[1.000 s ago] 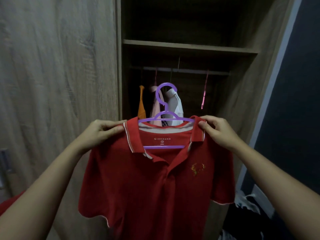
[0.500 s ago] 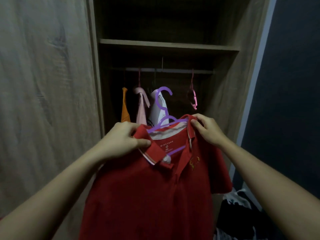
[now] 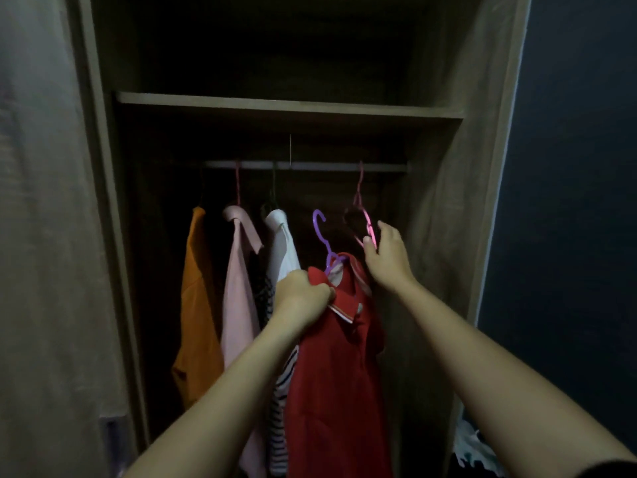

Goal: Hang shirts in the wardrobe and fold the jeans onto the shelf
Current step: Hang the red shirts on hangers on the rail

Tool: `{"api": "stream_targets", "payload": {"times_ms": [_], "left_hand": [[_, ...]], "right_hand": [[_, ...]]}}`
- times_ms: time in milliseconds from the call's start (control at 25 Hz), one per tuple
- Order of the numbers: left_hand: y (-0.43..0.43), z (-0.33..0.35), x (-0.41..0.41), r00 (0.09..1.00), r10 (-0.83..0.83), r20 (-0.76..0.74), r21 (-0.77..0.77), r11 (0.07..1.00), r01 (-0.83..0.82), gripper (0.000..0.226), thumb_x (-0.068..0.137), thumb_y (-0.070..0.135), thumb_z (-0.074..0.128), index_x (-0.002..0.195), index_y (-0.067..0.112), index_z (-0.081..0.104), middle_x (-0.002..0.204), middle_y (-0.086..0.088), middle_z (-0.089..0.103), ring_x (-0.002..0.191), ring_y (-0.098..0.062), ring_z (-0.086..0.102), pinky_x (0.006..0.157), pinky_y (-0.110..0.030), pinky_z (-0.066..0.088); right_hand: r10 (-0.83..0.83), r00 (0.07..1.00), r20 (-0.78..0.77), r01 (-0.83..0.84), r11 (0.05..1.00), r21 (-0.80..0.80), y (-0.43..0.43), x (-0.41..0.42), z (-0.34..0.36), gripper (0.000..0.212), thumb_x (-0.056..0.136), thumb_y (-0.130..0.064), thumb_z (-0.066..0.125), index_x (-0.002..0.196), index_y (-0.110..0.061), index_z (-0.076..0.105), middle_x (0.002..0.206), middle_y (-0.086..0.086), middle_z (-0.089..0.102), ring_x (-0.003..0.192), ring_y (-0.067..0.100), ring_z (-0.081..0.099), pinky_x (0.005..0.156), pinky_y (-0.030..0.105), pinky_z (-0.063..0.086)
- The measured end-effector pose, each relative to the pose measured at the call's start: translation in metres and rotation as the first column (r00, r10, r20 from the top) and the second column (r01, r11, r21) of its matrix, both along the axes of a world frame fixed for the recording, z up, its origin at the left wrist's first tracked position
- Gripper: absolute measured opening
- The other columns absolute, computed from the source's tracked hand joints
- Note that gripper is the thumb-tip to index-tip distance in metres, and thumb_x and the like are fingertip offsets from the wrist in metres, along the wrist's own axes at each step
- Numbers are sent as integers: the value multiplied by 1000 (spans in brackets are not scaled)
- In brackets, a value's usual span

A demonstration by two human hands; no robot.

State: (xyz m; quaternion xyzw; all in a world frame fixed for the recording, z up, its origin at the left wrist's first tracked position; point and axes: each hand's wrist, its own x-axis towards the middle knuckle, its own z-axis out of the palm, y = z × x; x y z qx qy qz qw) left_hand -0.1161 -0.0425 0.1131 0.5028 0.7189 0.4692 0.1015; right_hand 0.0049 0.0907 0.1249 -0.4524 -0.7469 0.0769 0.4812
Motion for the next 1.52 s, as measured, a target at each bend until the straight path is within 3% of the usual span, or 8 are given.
{"api": "stream_targets", "payload": {"times_ms": [160, 320, 640, 1040, 1200, 1320, 1400, 1520], "left_hand": [[75, -3, 5, 979, 77, 189, 29, 996, -84, 26, 75, 25, 63, 89, 4, 68, 97, -17, 69, 93, -35, 63, 78, -34, 50], [140, 30, 10, 898, 54, 437, 94, 990, -105, 37, 69, 31, 68, 95, 5, 70, 96, -13, 71, 89, -31, 66, 80, -34, 54], [205, 97, -5, 769, 3, 639, 204, 963, -173, 45, 74, 27, 64, 110, 2, 62, 107, -13, 65, 92, -30, 64, 86, -35, 52], [225, 81, -19, 940, 93, 330, 87, 988, -129, 51, 84, 33, 62, 120, -3, 56, 125, -23, 56, 114, -37, 55, 94, -35, 46], [203, 94, -24, 988, 124, -88, -66, 989, -130, 58, 88, 49, 52, 119, 0, 57, 124, -23, 57, 113, -38, 56, 96, -36, 46], [158, 97, -34, 906, 282, -316, 191, 954, -230, 42, 91, 39, 49, 117, 7, 61, 118, -20, 62, 112, -38, 55, 91, -34, 43], [117, 84, -48, 890, 368, -269, 388, 887, -250, 36, 91, 29, 49, 121, 11, 60, 112, -16, 67, 107, -34, 60, 89, -33, 45], [59, 45, -84, 859, 463, -220, 492, 813, -312, 36, 90, 27, 50, 122, 12, 60, 111, -13, 68, 105, -30, 62, 88, -34, 46]], "right_hand": [[-69, 994, 88, 76, 994, -79, 46, -11, 17, 65, 92, -25, 51, 144, 1, 23, 150, 20, 28, 139, 32, 26, 113, 35, 22], [-76, 987, 144, 94, 988, -120, 76, -14, 33, 66, 90, -14, 51, 145, 2, 19, 149, 22, 28, 137, 33, 30, 111, 34, 25], [-32, 966, 256, 92, 970, -223, 89, 2, 45, 43, 88, -7, 53, 129, -4, 42, 120, 20, 57, 111, 35, 56, 82, 30, 45], [39, 959, 281, 19, 979, -201, 94, 13, 43, 48, 87, -1, 49, 134, -5, 43, 121, 17, 57, 112, 32, 57, 88, 31, 46], [-11, 966, 259, 28, 998, -64, 94, 13, 49, 59, 90, -11, 47, 145, -5, 27, 150, 13, 33, 135, 28, 36, 107, 32, 33], [86, 993, 84, -102, 971, 218, 72, 1, 52, 46, 93, -12, 44, 139, -9, 41, 143, 7, 44, 129, 23, 45, 104, 29, 35], [196, 980, 26, -193, 921, 338, 49, -20, 50, 42, 93, -10, 45, 135, -6, 47, 139, 9, 50, 128, 22, 46, 106, 24, 31], [376, 922, 87, -383, 862, 331, 14, -74, 28, 43, 95, -14, 43, 137, -6, 44, 143, 8, 46, 134, 19, 40, 107, 19, 24]]}}
